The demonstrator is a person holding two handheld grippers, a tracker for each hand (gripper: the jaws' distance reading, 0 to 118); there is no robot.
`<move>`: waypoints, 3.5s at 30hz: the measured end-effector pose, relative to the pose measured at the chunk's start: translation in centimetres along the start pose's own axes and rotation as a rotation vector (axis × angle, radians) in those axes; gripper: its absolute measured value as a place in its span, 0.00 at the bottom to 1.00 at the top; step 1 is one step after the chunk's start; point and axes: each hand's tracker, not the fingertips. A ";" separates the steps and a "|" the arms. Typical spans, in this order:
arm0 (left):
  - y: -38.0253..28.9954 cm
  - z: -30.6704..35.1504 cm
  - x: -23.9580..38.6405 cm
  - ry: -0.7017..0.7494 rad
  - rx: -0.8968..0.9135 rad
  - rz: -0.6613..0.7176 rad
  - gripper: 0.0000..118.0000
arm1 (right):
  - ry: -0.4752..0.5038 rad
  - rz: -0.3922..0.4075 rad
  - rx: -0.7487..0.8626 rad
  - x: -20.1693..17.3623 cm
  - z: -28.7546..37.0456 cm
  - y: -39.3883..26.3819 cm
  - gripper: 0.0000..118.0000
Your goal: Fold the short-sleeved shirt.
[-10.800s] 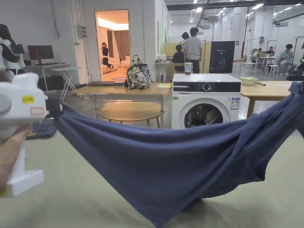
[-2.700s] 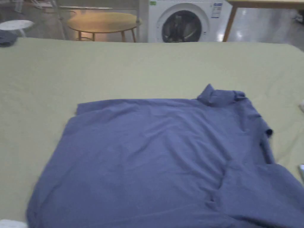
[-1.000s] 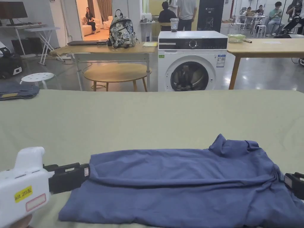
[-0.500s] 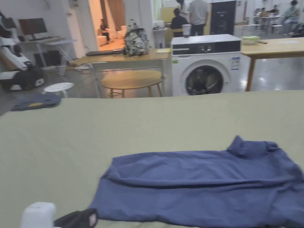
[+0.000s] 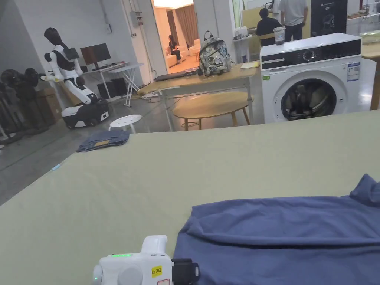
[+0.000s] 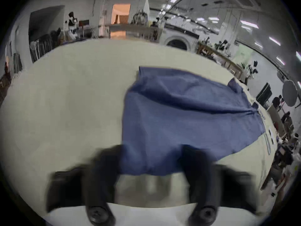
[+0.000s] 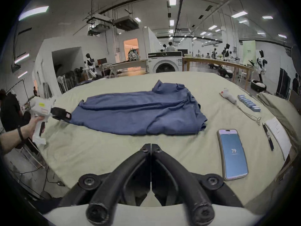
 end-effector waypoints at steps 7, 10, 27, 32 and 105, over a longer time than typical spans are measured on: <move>-0.2 -2.9 1.8 0.056 -0.048 -0.096 0.03 | -0.022 -0.004 -0.029 1.0 -1.3 1.3 0.00; 0.3 -2.6 2.0 0.062 -0.076 -0.103 0.03 | -0.054 -0.038 -0.046 1.9 -4.2 3.9 0.51; -1.3 2.2 2.4 0.003 0.072 -0.095 0.03 | -0.187 -0.242 -0.259 6.8 -15.1 5.9 0.07; 0.3 8.3 0.2 -0.087 0.149 -0.061 0.03 | -0.119 -0.225 -0.170 6.0 -10.0 7.5 0.07; 7.1 -5.8 1.3 0.274 -0.248 -0.268 0.02 | -0.098 -0.037 -0.345 7.6 -13.8 12.1 0.71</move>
